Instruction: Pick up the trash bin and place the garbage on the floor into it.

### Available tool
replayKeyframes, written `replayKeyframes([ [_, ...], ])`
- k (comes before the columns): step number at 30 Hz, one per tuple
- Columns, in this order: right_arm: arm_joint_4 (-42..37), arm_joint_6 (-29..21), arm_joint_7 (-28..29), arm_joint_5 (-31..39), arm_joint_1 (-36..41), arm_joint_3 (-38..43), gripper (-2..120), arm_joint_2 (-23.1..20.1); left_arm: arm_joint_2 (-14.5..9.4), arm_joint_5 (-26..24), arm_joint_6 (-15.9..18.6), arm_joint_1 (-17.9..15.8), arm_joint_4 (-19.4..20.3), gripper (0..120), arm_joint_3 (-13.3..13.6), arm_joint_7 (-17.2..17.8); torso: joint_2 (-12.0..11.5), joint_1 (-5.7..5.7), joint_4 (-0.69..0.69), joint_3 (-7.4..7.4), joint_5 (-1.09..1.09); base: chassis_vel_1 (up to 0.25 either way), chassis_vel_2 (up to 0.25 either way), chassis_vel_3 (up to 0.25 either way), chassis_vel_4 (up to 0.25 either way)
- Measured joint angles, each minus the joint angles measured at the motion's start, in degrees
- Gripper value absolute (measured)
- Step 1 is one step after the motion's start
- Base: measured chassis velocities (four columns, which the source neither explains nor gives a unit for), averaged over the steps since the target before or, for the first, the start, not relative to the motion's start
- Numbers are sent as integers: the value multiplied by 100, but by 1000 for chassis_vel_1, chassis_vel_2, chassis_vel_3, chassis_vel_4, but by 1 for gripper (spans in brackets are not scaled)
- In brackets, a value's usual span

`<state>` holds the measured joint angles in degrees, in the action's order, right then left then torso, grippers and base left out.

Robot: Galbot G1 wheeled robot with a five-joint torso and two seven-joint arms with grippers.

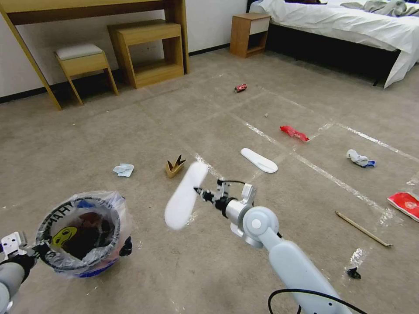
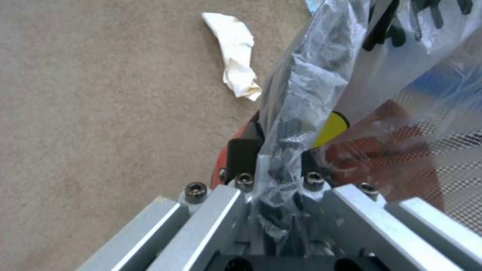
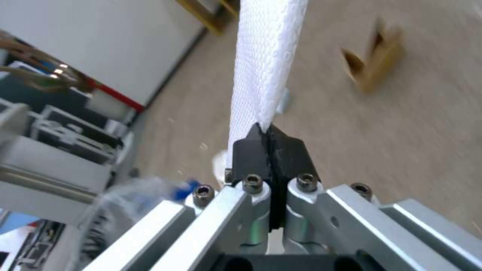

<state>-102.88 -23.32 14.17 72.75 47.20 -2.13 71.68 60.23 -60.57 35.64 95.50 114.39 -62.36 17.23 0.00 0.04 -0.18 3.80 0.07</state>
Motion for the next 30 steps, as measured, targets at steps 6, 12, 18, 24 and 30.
replayKeyframes([
  [6, -273, 359, -125, 14, -395, -317, 0, -146, -45, -35, 32, -45, -21, 1, 69, 12, 0, 0, 0, 0, 0, 0, 0, 0, 0],
  [12, -372, 1003, -423, -62, -851, -858, 0, -159, -35, -6, 57, -50, -28, 1, 166, 10, 0, 0, 0, 0, -1, 0, 0, 0, 0],
  [18, -380, 1372, -718, -110, -1253, -1342, 0, -64, -37, 7, 68, -32, -4, 1, 184, 4, 0, 0, 0, 0, -1, 0, 0, 0, 0],
  [24, -345, 1583, -901, -155, -1702, -1953, 0, 59, -9, 12, 76, -3, 42, 1, 190, -1, 0, 0, 1, 0, -1, 0, 0, 0, 0],
  [30, -199, 1757, -1131, -236, -2194, -2619, 0, 169, 7, 12, 84, -4, 56, 1, 193, -3, 0, 0, 0, 0, -1, 0, 0, 0, 0],
])
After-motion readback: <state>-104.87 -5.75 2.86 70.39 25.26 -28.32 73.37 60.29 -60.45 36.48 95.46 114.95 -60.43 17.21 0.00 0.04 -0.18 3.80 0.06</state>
